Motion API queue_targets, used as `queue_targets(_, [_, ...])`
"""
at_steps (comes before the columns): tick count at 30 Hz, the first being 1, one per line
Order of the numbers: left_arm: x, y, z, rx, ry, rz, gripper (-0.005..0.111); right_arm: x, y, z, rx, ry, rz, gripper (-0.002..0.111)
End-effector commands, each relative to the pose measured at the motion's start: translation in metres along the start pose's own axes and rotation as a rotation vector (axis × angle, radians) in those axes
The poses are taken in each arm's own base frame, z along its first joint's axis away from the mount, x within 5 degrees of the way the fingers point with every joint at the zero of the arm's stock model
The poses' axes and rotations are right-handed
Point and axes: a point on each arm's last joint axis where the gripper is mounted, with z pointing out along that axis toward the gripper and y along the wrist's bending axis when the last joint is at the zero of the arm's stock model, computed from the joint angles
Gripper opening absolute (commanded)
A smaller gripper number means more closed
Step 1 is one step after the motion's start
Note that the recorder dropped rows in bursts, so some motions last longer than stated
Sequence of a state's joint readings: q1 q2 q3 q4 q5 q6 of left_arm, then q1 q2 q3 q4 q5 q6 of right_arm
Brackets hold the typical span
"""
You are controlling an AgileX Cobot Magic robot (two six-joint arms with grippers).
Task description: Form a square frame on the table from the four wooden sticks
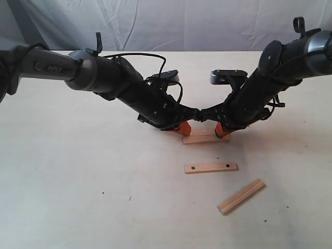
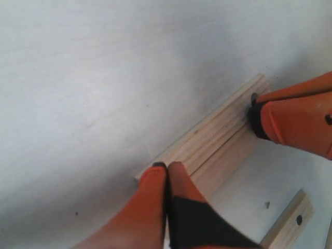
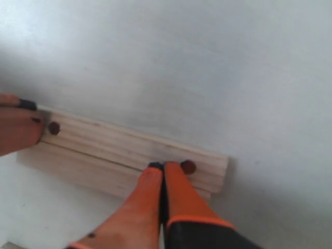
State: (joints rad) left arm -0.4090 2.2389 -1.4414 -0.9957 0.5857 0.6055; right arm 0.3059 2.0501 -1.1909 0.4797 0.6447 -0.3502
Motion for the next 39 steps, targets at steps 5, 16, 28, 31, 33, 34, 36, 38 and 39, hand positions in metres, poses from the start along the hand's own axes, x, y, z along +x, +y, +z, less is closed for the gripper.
queue_targets(5, [0.007, 0.004, 0.011, -0.036, 0.015, -0.008, 0.0, 0.024, 0.001, 0.004, -0.027, 0.239, -0.046, 0.0])
queue_targets(16, [0.005, 0.009, 0.01, -0.066, 0.005, 0.02, 0.0, 0.029, 0.0, -0.001, -0.016, 0.299, -0.07, 0.0])
queue_targets(28, [-0.004, 0.034, -0.004, -0.099, -0.026, -0.013, 0.0, 0.015, -0.003, -0.03, 0.039, 0.138, -0.102, 0.0])
queue_targets(31, [-0.006, 0.036, -0.008, -0.096, -0.026, -0.014, 0.0, 0.011, -0.001, -0.036, 0.046, 0.09, -0.107, 0.0])
queue_targets(33, [-0.008, 0.033, -0.012, -0.089, -0.03, -0.004, 0.0, 0.009, 0.0, -0.039, 0.05, 0.063, -0.113, 0.0])
queue_targets(34, [-0.009, 0.032, -0.015, -0.089, -0.036, 0.001, 0.0, 0.009, 0.001, -0.041, 0.052, 0.055, -0.115, 0.0])
queue_targets(36, [-0.013, 0.027, -0.022, -0.088, -0.056, 0.015, 0.0, 0.008, 0.003, -0.044, 0.042, 0.037, -0.133, 0.001])
queue_targets(38, [-0.016, 0.024, -0.03, -0.106, -0.072, 0.054, 0.0, 0.007, 0.004, -0.048, 0.038, 0.027, -0.165, 0.007])
queue_targets(39, [-0.018, 0.024, -0.034, -0.115, -0.076, 0.062, 0.0, 0.007, 0.006, -0.051, 0.033, 0.025, -0.172, 0.012])
